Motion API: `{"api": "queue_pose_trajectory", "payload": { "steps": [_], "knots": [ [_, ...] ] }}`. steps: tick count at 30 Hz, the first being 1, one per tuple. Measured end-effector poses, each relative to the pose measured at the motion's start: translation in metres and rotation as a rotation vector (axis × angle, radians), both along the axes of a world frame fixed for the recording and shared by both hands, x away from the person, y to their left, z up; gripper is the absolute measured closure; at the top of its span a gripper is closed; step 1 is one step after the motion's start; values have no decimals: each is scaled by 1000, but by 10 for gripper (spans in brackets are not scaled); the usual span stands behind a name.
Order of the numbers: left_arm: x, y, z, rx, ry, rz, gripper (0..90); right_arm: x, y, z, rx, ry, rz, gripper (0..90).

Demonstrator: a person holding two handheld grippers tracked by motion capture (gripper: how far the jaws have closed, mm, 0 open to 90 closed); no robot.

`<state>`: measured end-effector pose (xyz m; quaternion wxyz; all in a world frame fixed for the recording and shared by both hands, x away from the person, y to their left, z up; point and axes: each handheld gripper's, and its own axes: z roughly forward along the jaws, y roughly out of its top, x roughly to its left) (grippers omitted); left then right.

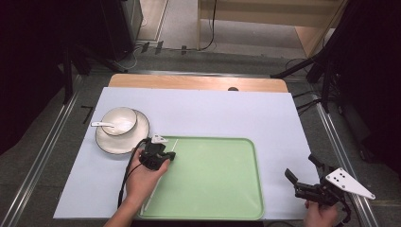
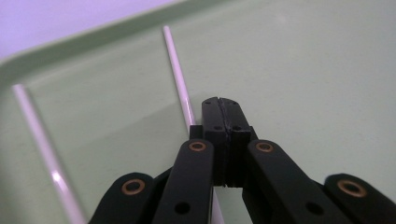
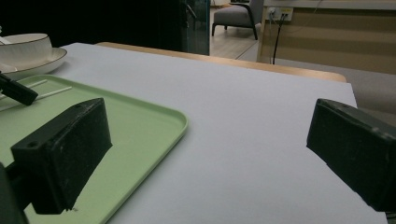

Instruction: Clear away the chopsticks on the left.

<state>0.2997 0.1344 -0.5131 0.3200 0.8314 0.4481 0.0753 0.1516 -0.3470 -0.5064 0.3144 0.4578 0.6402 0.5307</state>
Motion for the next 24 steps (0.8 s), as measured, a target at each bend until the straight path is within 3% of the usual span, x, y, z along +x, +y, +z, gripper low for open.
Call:
{"api": "queue_pose_trajectory", "payload": {
  "steps": [16, 21, 24],
  "knots": [
    [13, 29, -5, -44, -55, 125, 900, 1, 1, 0, 0, 4, 2, 1],
    [3, 33, 6, -56, -88, 88, 900, 0, 1, 0, -3, 3, 3, 1],
    [-15, 40, 12, -18, -89, 60, 900, 0, 1, -1, 2, 3, 7, 1]
  ]
}}
